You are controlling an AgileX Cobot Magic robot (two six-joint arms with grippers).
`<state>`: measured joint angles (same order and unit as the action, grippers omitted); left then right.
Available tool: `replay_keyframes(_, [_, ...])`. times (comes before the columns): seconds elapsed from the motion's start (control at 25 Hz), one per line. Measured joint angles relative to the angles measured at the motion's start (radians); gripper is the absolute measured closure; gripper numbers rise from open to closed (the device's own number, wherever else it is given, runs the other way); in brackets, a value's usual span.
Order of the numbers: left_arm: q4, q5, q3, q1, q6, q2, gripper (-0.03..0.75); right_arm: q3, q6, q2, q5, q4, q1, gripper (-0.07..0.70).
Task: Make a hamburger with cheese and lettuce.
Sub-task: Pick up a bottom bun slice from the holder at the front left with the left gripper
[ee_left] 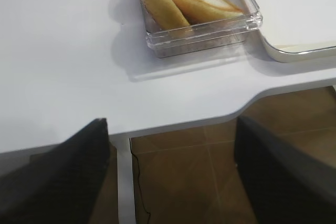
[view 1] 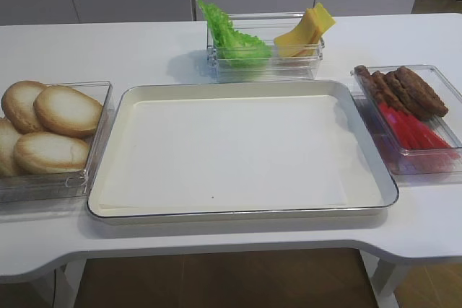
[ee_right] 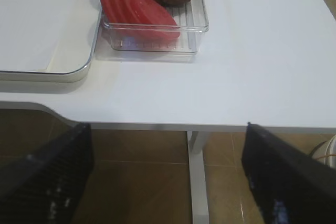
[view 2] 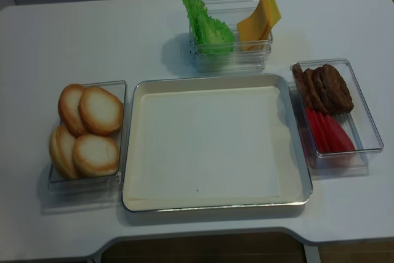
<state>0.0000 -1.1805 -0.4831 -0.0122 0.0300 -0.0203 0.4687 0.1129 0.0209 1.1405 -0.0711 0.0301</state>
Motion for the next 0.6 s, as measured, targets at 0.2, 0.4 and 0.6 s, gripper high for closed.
replay_keyframes(0.2, [0.000, 0.000, 0.000, 0.000, 0.000, 0.000, 0.165, 0.000, 0.000, 0.000, 0.000, 0.000, 0.000, -0.064])
replay_keyframes(0.4, [0.000, 0.000, 0.000, 0.000, 0.000, 0.000, 0.165, 0.000, 0.000, 0.000, 0.000, 0.000, 0.000, -0.064])
replay_keyframes(0.6, [0.000, 0.000, 0.000, 0.000, 0.000, 0.000, 0.165, 0.000, 0.000, 0.000, 0.000, 0.000, 0.000, -0.064])
